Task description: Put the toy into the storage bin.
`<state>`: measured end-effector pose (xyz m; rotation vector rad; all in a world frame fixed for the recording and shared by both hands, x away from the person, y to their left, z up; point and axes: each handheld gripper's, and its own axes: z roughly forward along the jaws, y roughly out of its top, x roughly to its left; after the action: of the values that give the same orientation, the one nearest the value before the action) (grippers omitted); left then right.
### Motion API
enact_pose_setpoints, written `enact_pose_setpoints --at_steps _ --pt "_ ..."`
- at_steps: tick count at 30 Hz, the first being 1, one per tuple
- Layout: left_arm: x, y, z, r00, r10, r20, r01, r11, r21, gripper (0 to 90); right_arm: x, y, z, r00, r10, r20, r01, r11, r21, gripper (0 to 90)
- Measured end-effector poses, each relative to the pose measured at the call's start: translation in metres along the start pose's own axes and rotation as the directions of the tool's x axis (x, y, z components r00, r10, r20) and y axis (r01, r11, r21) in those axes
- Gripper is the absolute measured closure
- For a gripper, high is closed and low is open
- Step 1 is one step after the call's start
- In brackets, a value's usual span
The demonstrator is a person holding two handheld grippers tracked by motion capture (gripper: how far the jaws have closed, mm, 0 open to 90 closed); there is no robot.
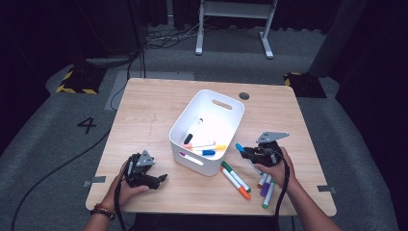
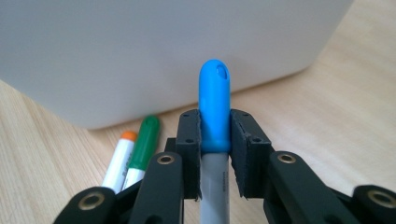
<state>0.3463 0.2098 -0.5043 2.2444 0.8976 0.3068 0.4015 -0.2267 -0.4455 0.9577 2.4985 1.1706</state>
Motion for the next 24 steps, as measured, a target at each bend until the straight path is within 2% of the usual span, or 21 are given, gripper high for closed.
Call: enact_pose_setpoints --at_steps 9,15,24 --pt "0.0 0.0 0.0 1.0 0.003 -0.004 -0.003 1.0 0.002 14.4 0.0 0.031 -0.039 0.9987 -0.049 0.01 0.05 0.992 -0.12 74.7" --pt "0.0 0.0 0.0 1.0 0.001 -0.002 -0.001 1.0 0.001 14.4 0.005 0.053 -0.051 0.9961 -0.088 0.008 0.089 0.987 -0.136 74.7" --pt "0.0 0.0 0.0 1.0 0.003 -0.004 -0.003 1.0 0.001 14.4 0.015 0.08 -0.056 0.9902 -0.139 -0.017 0.135 0.981 -0.141 74.7"
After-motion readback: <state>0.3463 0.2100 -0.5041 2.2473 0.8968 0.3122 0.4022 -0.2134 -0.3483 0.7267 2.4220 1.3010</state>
